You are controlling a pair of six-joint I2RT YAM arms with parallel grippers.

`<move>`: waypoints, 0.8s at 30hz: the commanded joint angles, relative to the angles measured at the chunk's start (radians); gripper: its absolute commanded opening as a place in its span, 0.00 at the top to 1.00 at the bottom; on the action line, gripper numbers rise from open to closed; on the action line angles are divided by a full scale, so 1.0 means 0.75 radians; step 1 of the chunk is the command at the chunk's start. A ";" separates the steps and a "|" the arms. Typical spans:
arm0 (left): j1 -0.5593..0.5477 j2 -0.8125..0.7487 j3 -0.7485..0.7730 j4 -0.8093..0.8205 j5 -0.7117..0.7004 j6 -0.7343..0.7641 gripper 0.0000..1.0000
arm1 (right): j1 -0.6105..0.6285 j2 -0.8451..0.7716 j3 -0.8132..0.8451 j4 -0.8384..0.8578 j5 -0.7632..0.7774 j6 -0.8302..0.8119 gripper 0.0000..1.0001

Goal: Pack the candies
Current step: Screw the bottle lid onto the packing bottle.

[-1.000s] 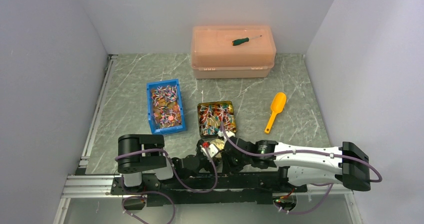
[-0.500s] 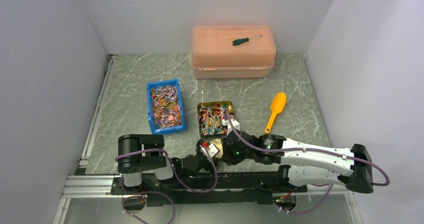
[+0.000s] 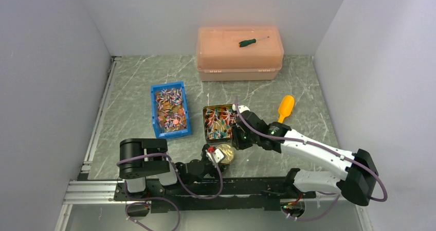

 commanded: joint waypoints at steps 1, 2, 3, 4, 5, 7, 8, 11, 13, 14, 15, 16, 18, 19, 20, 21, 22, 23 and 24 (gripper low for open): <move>0.000 -0.055 -0.009 0.036 0.053 0.026 0.83 | -0.049 0.053 0.056 0.128 -0.142 -0.112 0.74; 0.002 -0.057 -0.009 0.032 0.055 0.025 0.83 | -0.060 0.069 0.057 0.143 -0.162 -0.119 0.74; 0.001 -0.059 -0.009 0.030 0.059 0.024 0.83 | -0.067 0.084 0.057 0.154 -0.173 -0.126 0.75; 0.001 -0.061 -0.011 0.027 0.060 0.025 0.83 | -0.074 0.099 0.054 0.167 -0.185 -0.132 0.75; 0.000 -0.062 -0.010 0.026 0.064 0.024 0.83 | -0.080 0.115 0.053 0.177 -0.197 -0.137 0.75; 0.002 -0.063 -0.009 0.024 0.067 0.024 0.83 | -0.089 0.141 0.047 0.201 -0.219 -0.145 0.75; 0.002 -0.064 -0.009 0.021 0.067 0.023 0.83 | -0.091 0.152 0.042 0.211 -0.229 -0.148 0.75; 0.001 -0.065 -0.009 0.019 0.072 0.025 0.84 | -0.099 0.173 0.024 0.236 -0.245 -0.148 0.76; 0.000 -0.066 -0.008 0.019 0.073 0.024 0.84 | -0.103 0.186 0.016 0.243 -0.247 -0.148 0.76; 0.002 -0.069 -0.008 0.016 0.077 0.025 0.84 | -0.104 0.192 0.013 0.245 -0.249 -0.148 0.76; 0.000 -0.071 -0.006 0.011 0.081 0.026 0.84 | -0.106 0.195 0.009 0.248 -0.251 -0.148 0.76; 0.001 -0.074 -0.004 0.006 0.087 0.026 0.84 | -0.108 0.199 0.006 0.254 -0.250 -0.148 0.76; 0.001 -0.074 -0.003 0.006 0.087 0.026 0.85 | -0.114 0.205 -0.004 0.266 -0.251 -0.147 0.76; 0.002 -0.074 -0.005 0.008 0.090 0.026 0.84 | -0.117 0.208 -0.008 0.272 -0.253 -0.146 0.76; 0.001 -0.075 -0.004 0.009 0.091 0.026 0.84 | -0.119 0.215 -0.010 0.275 -0.254 -0.146 0.76; 0.002 -0.074 -0.003 0.009 0.090 0.026 0.84 | -0.121 0.221 -0.012 0.278 -0.254 -0.146 0.76; 0.001 -0.074 -0.003 0.011 0.090 0.026 0.84 | -0.123 0.227 -0.017 0.281 -0.252 -0.146 0.76; 0.002 -0.074 -0.003 0.009 0.091 0.026 0.84 | -0.125 0.232 -0.020 0.283 -0.252 -0.148 0.77; 0.001 -0.074 -0.003 0.009 0.093 0.026 0.85 | -0.126 0.238 -0.023 0.285 -0.252 -0.148 0.77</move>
